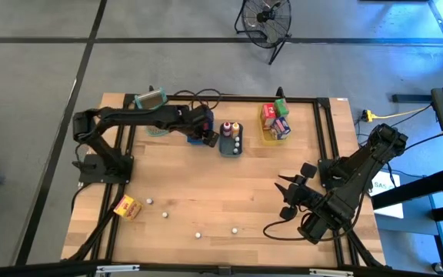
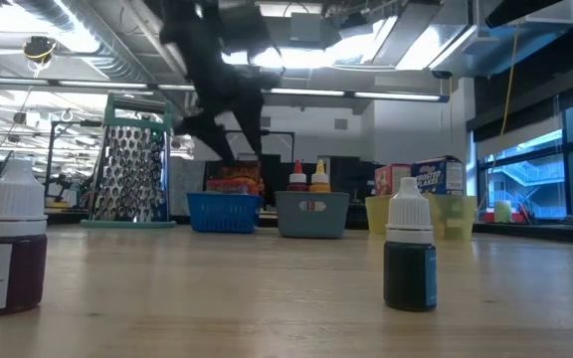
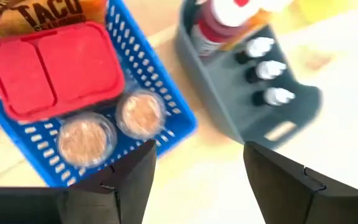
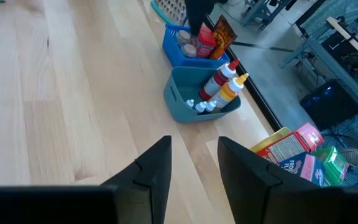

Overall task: Pick & Place Kitchen Items
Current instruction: Put the small black food coloring bottle into the dark green bin

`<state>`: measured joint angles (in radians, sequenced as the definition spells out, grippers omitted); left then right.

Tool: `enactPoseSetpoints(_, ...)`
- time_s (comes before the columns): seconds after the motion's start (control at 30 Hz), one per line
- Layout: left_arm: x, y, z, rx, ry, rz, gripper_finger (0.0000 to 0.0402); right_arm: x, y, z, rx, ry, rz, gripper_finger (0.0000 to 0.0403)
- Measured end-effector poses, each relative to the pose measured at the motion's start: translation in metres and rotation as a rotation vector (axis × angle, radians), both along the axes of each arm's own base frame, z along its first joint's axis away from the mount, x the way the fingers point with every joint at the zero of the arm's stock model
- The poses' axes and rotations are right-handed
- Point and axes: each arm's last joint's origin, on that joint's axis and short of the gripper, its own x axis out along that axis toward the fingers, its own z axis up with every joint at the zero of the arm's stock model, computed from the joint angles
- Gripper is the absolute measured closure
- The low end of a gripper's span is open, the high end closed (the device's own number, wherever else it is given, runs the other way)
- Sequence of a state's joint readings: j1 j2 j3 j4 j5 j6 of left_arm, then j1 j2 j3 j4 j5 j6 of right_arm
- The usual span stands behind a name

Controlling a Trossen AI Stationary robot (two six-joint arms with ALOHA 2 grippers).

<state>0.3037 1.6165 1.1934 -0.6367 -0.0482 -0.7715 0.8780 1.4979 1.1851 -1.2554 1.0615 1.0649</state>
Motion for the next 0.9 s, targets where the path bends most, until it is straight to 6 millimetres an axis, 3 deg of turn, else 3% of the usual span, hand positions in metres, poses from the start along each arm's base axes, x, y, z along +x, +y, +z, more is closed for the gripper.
enactPoseSetpoints(0.2, -0.008, -0.023, 0.030, 0.085, -0.079, -0.108, 0.0164, 0.000, 0.000, 0.000, 0.000, 0.000, 0.000, 0.0270)
enactPoseSetpoints(0.43, -0.018, -0.064, 0.052, 0.095, -0.130, -0.311, 0.0164, 0.000, 0.000, 0.000, 0.001, -0.001, 0.000, 0.0270)
enactPoseSetpoints(0.9, -0.050, -0.169, 0.054, 0.208, 0.028, -0.667, 0.0164, 0.000, 0.001, 0.000, 0.016, 0.007, 0.000, 0.0270)
